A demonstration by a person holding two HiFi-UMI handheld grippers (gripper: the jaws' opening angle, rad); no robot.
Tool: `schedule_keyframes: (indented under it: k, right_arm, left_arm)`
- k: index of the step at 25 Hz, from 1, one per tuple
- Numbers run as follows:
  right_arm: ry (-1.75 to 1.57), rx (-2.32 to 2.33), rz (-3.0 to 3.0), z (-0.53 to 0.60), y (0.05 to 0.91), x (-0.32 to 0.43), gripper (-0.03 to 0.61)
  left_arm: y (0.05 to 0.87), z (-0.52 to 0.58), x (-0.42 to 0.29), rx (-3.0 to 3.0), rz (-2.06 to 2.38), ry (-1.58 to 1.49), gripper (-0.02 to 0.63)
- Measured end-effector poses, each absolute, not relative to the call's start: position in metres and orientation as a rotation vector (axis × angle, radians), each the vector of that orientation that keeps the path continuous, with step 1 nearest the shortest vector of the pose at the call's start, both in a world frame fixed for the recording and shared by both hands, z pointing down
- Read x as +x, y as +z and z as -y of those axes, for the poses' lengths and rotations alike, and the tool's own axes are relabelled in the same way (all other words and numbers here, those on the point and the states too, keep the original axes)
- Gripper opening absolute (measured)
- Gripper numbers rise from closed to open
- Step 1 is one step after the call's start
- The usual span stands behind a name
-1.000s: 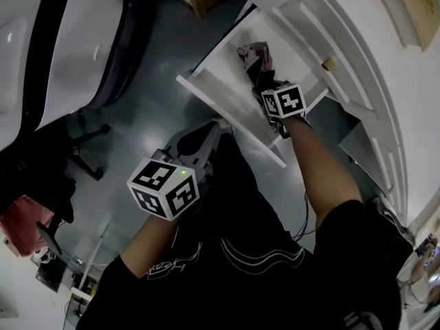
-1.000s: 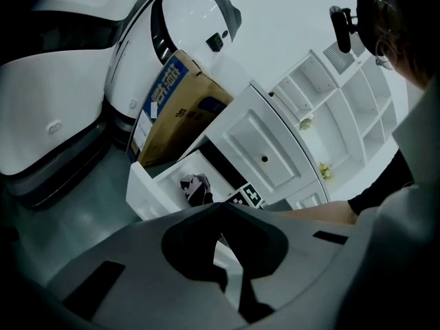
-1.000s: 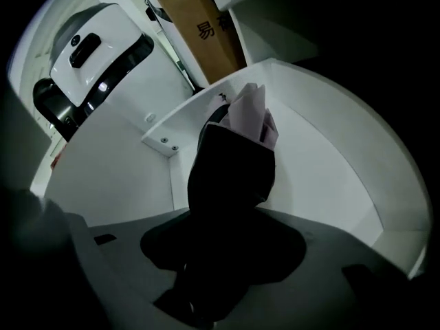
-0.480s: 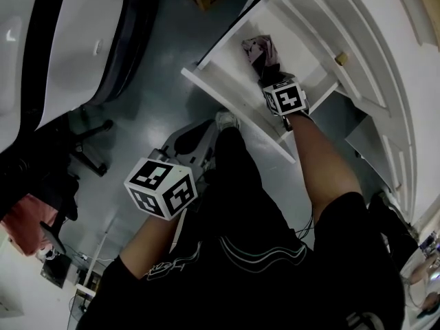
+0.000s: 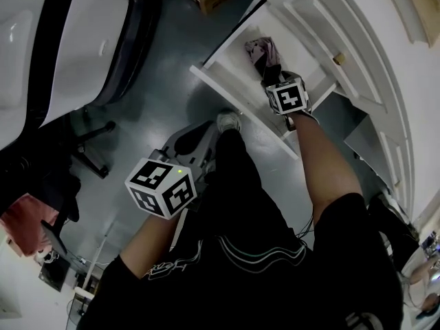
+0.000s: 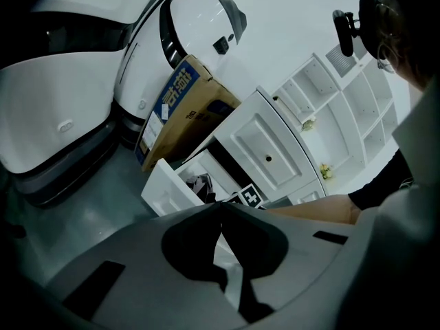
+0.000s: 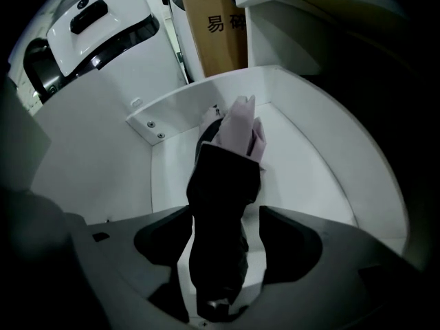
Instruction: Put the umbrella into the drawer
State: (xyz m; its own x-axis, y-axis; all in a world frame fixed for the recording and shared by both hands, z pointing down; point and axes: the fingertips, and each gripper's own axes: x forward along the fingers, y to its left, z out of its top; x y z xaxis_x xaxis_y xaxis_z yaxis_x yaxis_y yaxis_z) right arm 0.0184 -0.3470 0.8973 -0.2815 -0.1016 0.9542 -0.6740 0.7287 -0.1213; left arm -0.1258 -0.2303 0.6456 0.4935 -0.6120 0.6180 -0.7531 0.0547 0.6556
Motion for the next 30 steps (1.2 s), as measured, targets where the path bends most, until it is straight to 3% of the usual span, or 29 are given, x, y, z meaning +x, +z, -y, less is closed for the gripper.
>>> schedule_keyframes:
  k: [11, 22, 30]
  right_arm:
    - [0.603, 0.699, 1.897, 0.334, 0.752, 0.036, 0.273]
    - [0.687, 0.798, 2.373, 0.262, 0.466, 0.005, 0.272]
    - [0.658, 0.685, 2.734, 0.144, 0.260, -0.010, 0.270]
  left_arm:
    - [0.552, 0.214, -0.127, 1.777, 1.171, 0.135, 0.020]
    - [0.405, 0.155, -0.108, 1.957, 1.129, 0.129, 0.020]
    - [0.269, 0.087, -0.097, 2.126, 1.111, 0.050, 0.020]
